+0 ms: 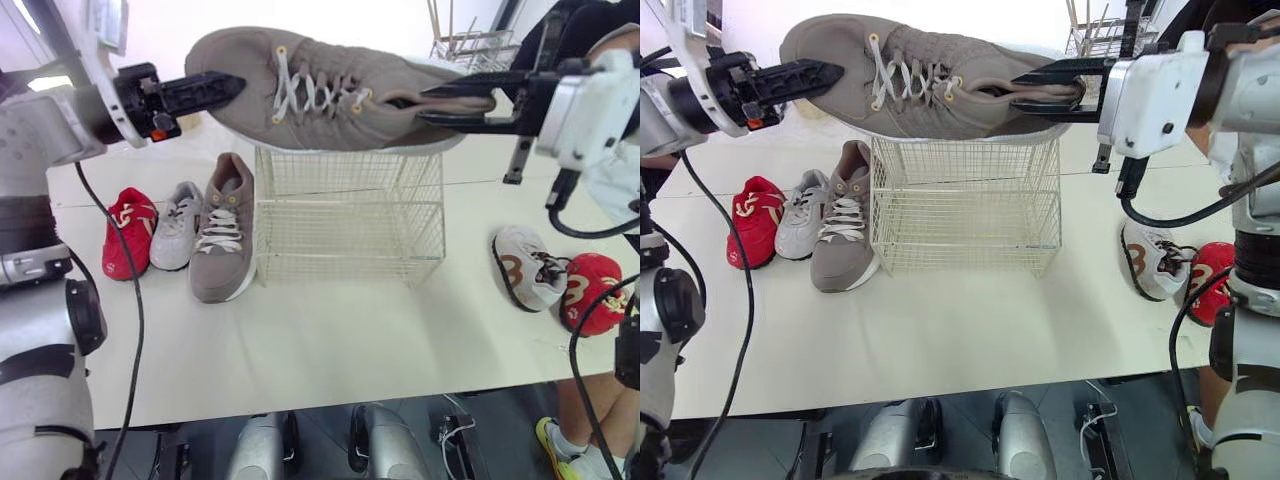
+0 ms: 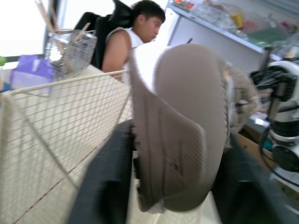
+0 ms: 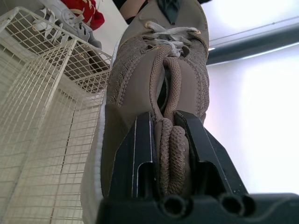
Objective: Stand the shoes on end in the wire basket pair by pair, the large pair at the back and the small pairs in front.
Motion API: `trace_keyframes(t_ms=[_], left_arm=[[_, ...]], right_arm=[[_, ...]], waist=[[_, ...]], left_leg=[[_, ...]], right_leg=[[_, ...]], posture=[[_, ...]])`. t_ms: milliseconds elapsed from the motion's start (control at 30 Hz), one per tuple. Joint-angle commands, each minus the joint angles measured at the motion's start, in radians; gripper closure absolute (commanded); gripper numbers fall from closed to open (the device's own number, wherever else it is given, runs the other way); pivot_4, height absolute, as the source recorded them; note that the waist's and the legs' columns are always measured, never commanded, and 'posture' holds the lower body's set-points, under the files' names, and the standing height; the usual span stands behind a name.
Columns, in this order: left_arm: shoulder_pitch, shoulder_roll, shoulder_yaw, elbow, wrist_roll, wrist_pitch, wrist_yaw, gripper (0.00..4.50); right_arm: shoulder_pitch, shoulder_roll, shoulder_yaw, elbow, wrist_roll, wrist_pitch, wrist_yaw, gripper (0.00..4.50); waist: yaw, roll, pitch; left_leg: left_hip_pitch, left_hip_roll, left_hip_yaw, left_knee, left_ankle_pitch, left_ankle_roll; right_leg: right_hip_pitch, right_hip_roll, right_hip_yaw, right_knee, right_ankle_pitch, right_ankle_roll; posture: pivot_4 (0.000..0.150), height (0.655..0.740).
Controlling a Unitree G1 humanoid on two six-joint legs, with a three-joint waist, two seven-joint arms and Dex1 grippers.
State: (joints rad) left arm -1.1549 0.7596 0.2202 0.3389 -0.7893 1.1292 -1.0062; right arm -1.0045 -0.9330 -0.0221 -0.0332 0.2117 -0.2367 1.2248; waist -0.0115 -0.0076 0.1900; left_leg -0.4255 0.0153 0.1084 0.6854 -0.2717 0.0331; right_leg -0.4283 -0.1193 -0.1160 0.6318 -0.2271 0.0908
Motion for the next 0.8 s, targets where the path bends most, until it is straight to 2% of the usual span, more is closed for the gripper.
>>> trace_keyframes(t_ms=[33,100,167,333,433,467,600,667,733,800], left_arm=[[-0.034,-0.059,0.058,-0.037,-0.086,0.029,0.001,4.03],[-0.028,-0.087,0.101,-0.043,-0.103,0.037,0.035,4.03],[-0.026,-0.129,0.165,-0.042,-0.136,0.05,0.089,4.03],[-0.006,-0.251,0.343,-0.049,-0.222,0.043,0.28,4.03],[0.036,-0.308,0.39,-0.1,-0.276,0.029,0.367,4.03],[0.05,-0.328,0.4,-0.123,-0.298,0.022,0.392,4.03],[0.077,-0.411,0.441,-0.18,-0.376,-0.022,0.496,4.03],[0.091,-0.455,0.442,-0.211,-0.411,-0.052,0.538,4.03],[0.102,-0.488,0.44,-0.233,-0.451,-0.071,0.57,4.03],[0.108,-0.511,0.425,-0.244,-0.477,-0.085,0.595,4.03]], right_arm=[[-0.041,0.006,-0.01,-0.023,0.007,-0.011,-0.019,4.29],[-0.029,-0.009,-0.023,-0.042,0.02,0.043,-0.023,4.29],[-0.014,-0.024,-0.054,-0.08,0.082,0.203,-0.046,4.29],[0.0,-0.065,-0.202,-0.151,0.352,0.727,-0.174,1.82],[0.028,-0.083,-0.315,-0.14,0.471,0.924,-0.265,0.23],[0.044,-0.081,-0.365,-0.129,0.518,0.994,-0.303,0.05],[0.162,-0.034,-0.565,-0.128,0.688,1.189,-0.439,0.05],[0.24,0.045,-0.659,-0.154,0.782,1.253,-0.549,0.05],[0.295,0.133,-0.698,-0.196,0.866,1.277,-0.647,0.05],[0.319,0.232,-0.661,-0.259,0.909,1.251,-0.718,0.05]], waist=[[0.002,0.0,0.0],[0.002,0.0,0.0],[0.003,0.0,0.0],[0.005,0.0,0.0],[0.004,0.0,0.0],[0.003,-0.001,0.0],[0.011,-0.001,0.0],[0.022,-0.001,0.0],[0.024,-0.001,0.0],[0.024,-0.001,0.0]], left_leg=[[0.0,0.0,0.0,0.0,0.0,0.0],[0.0,0.0,0.0,0.0,0.0,0.0],[0.0,0.0,0.0,0.0,0.0,0.0],[0.0,0.0,-0.001,0.0,0.0,0.0],[0.0,0.0,-0.001,0.001,0.0,0.0],[0.0,0.0,-0.001,0.001,0.0,0.0],[0.0,0.0,-0.001,0.0,0.0,0.0],[0.0,0.0,-0.001,0.0,0.0,0.0],[0.001,0.0,0.0,0.001,0.0,0.0],[0.001,0.0,0.0,0.001,0.0,0.0]], right_leg=[[0.0,0.0,0.0,0.0,0.0,0.0],[0.0,0.0,0.0,0.0,0.0,0.0],[0.0,0.0,0.0,0.0,0.0,0.0],[0.0,-0.001,0.0,0.001,0.0,0.0],[0.001,-0.001,0.0,0.0,0.0,-0.001],[0.001,-0.001,0.0,0.0,0.0,-0.001],[0.001,-0.001,0.0,0.0,0.001,-0.001],[0.001,-0.001,0.0,0.0,0.001,-0.001],[0.002,-0.001,0.0,0.001,0.001,-0.001],[0.002,-0.001,0.0,0.001,0.002,-0.002]], posture=[[0.15,0.74],[0.15,0.74],[0.15,0.74],[0.15,0.74],[0.15,0.74],[0.15,0.74],[0.15,0.74],[0.15,0.74],[0.15,0.74],[0.15,0.74]])
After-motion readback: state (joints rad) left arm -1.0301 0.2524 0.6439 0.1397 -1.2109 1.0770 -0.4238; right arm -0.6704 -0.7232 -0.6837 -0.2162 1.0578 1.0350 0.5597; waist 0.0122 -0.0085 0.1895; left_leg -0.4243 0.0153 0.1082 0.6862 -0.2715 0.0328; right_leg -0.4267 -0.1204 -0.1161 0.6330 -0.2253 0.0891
